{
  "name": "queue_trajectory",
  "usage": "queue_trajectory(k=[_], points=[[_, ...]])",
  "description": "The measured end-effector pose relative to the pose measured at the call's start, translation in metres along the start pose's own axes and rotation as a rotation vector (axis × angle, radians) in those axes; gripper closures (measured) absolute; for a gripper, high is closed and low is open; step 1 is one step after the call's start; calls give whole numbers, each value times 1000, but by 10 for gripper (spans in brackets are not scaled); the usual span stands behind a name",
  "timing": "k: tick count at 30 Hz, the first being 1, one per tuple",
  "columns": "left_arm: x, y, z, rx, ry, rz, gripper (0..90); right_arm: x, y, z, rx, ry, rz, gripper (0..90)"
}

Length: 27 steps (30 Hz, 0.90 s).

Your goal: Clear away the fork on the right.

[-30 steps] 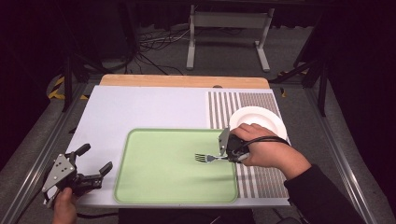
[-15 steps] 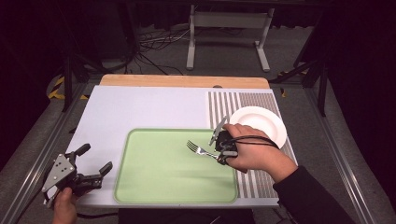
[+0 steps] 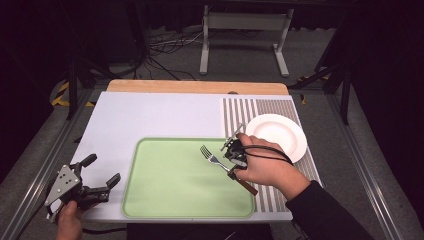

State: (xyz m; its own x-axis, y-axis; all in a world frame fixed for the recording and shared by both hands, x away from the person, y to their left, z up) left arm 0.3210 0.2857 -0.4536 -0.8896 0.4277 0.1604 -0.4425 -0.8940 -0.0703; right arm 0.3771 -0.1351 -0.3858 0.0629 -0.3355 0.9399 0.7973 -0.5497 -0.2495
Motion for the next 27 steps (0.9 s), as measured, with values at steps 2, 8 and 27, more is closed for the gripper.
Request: queue_trajectory(k=[2, 8, 27], points=[[0, 0, 0, 1, 1, 0, 7, -1, 0, 1, -22, 8, 0, 781], [0, 0, 0, 1, 0, 1, 7, -4, 2, 3, -98, 20, 5, 781], [0, 0, 0, 1, 1, 1, 7, -22, 9, 6, -189, -3, -15, 780]])
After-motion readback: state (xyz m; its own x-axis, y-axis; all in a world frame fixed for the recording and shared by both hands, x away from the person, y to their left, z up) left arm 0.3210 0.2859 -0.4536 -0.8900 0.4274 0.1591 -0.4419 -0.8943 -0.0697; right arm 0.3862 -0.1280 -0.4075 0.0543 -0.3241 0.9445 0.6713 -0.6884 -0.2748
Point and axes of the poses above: each handheld gripper's, and its own axes: x roughly backward along the jaws, z roughly out of its top, y roughly to its right, the point moved 3 cm from there along -x, roughly forward along the jaws, and after that the axes turned 11 degrees about z, right-handed, at the moved point
